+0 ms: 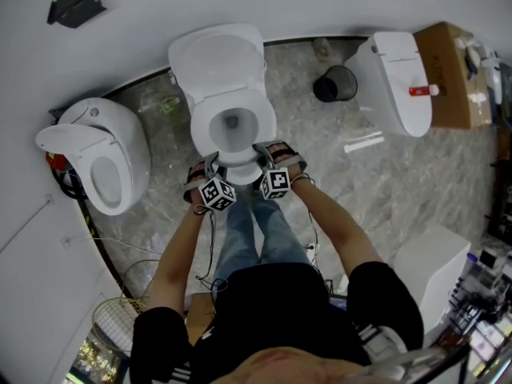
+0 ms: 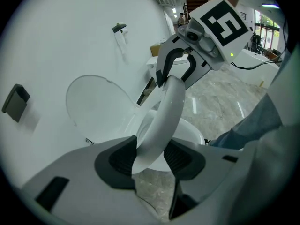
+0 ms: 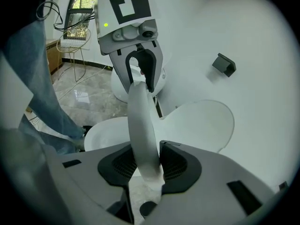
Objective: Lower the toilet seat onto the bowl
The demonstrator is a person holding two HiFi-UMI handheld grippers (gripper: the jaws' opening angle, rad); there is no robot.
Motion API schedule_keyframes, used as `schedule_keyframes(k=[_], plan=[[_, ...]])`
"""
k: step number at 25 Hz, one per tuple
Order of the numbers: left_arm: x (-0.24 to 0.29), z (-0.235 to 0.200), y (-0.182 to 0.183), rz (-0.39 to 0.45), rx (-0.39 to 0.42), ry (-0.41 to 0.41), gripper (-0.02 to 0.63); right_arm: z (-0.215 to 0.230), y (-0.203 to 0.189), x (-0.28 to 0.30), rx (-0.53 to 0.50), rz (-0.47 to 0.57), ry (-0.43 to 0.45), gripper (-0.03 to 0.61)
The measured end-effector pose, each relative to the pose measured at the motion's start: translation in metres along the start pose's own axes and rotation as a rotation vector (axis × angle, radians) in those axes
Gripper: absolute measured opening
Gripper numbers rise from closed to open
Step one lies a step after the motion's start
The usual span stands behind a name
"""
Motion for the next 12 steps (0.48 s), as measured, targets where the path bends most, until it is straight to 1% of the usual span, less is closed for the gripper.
schedule_keyframes(k=[8,12], plan=[[0.01,0.028,-0.018,-0.034,0.051,-0.023,0.19,-0.035,-0.004,0.006,-0.015,-0.018,0.033,0.155],[0.014,0.037,-0.024,-0.042,0.07,-0.04,0.198,-0.045,-0.004,0.008,-0.048,-0.043,0.044,0.163]])
Point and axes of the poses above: the fingertips, and each gripper's own axes: x forward along the fingers, z to its right, y out of its top, the point moved 3 cm from there along -x, backward along the fingers, and after that the axes turned 7 degrees about -x, right-handed, at the moved point
